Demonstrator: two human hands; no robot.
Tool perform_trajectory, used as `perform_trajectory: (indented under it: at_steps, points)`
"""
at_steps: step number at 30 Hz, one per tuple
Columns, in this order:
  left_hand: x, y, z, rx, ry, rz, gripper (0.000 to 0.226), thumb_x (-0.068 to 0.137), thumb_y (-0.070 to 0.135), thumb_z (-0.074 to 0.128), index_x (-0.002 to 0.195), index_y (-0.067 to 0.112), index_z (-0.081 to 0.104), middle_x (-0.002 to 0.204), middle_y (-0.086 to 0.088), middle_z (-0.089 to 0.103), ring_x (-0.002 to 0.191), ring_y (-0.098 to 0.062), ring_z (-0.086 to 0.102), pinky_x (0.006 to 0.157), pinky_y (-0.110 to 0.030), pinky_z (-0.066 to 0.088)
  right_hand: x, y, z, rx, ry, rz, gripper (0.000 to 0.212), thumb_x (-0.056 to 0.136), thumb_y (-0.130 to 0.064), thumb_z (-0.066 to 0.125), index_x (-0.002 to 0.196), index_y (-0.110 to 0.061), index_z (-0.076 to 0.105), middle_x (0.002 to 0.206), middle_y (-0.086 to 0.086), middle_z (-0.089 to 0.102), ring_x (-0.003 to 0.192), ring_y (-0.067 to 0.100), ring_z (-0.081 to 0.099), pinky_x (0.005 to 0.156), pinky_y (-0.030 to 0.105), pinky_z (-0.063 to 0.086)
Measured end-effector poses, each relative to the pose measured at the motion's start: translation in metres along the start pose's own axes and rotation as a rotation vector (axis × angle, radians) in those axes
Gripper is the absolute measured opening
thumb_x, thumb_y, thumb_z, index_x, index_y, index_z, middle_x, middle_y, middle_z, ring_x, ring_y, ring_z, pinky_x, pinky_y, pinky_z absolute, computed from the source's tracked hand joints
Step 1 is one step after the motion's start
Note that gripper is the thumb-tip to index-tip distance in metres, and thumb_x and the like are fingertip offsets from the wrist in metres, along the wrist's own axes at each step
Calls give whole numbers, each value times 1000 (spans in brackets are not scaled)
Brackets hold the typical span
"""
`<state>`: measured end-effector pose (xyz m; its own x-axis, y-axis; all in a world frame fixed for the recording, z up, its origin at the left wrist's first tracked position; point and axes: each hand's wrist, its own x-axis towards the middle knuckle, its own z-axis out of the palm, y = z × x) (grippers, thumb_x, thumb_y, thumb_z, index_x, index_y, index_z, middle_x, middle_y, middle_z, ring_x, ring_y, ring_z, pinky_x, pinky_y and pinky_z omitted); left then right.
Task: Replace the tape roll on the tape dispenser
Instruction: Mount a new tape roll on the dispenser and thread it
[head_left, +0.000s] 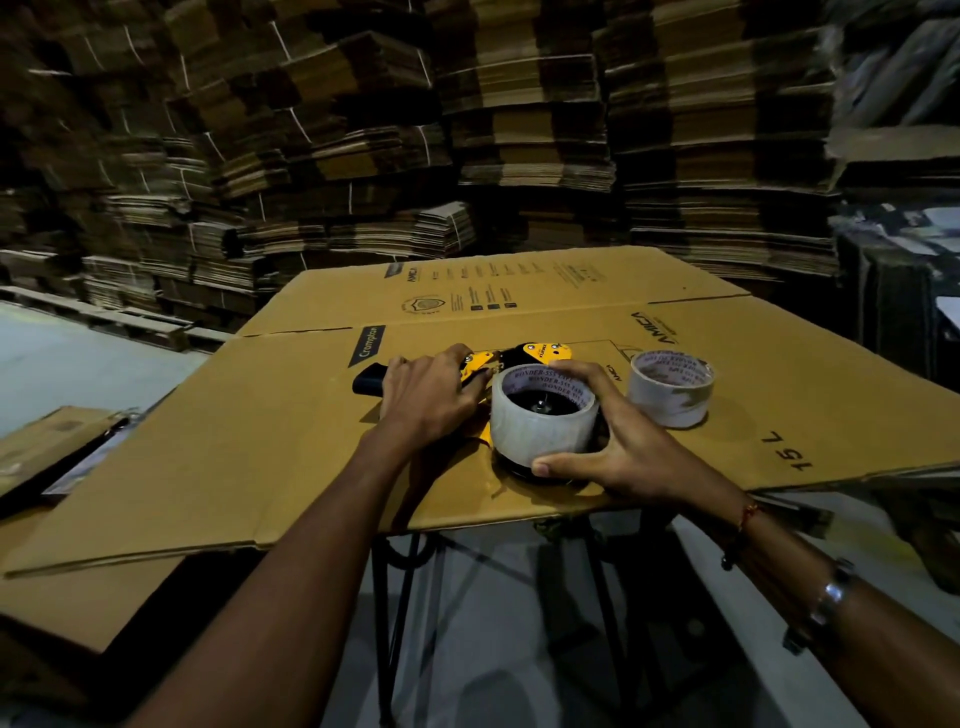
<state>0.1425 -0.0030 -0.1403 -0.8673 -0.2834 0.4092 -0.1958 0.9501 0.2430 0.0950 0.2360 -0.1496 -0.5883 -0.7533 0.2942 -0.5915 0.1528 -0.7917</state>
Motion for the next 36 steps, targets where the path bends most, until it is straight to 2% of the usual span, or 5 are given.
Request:
perform_trajectory:
  at_steps: [8, 15, 26, 30, 36]
  points:
    - [-1, 0, -2, -15, -6, 8, 43, 100, 54, 42, 122, 20, 57, 93, -9, 72, 90, -31, 63, 96, -44, 36, 1, 1, 0, -4, -1, 0, 102, 53, -72, 85, 139, -51, 34, 138, -21, 54, 131, 4, 53, 112, 43, 46]
    - [-1, -1, -1, -9, -14, 10, 44, 100, 55, 42, 122, 19, 56, 95, -9, 72, 92, -32, 64, 95, -44, 35, 0, 1, 0, -29, -12, -1, 100, 59, -63, 87, 142, -46, 33, 137, -27, 51, 129, -6, 51, 112, 37, 45]
    - [0, -3, 0, -10, -6, 8, 44, 100, 55, 43, 123, 20, 56, 99, -8, 72, 94, -31, 64, 94, -43, 34, 0, 4, 0, -47, -28, 3, 103, 58, -64, 86, 143, -47, 32, 139, -25, 51, 130, -4, 50, 112, 34, 45]
    - [-1, -3, 1, -12, -3, 12, 46, 100, 55, 42, 126, 19, 55, 103, -9, 72, 97, -31, 63, 94, -42, 32, 0, 6, 1, -50, -29, 5, 99, 61, -58, 87, 142, -48, 33, 138, -26, 52, 129, -4, 51, 111, 36, 46]
    - [1, -5, 2, -27, -18, 18, 45, 100, 55, 41, 124, 20, 55, 101, -9, 71, 95, -31, 63, 94, -43, 32, 1, 7, 2, -84, -22, 18, 100, 57, -69, 85, 141, -52, 32, 142, -17, 52, 134, 4, 50, 113, 40, 45]
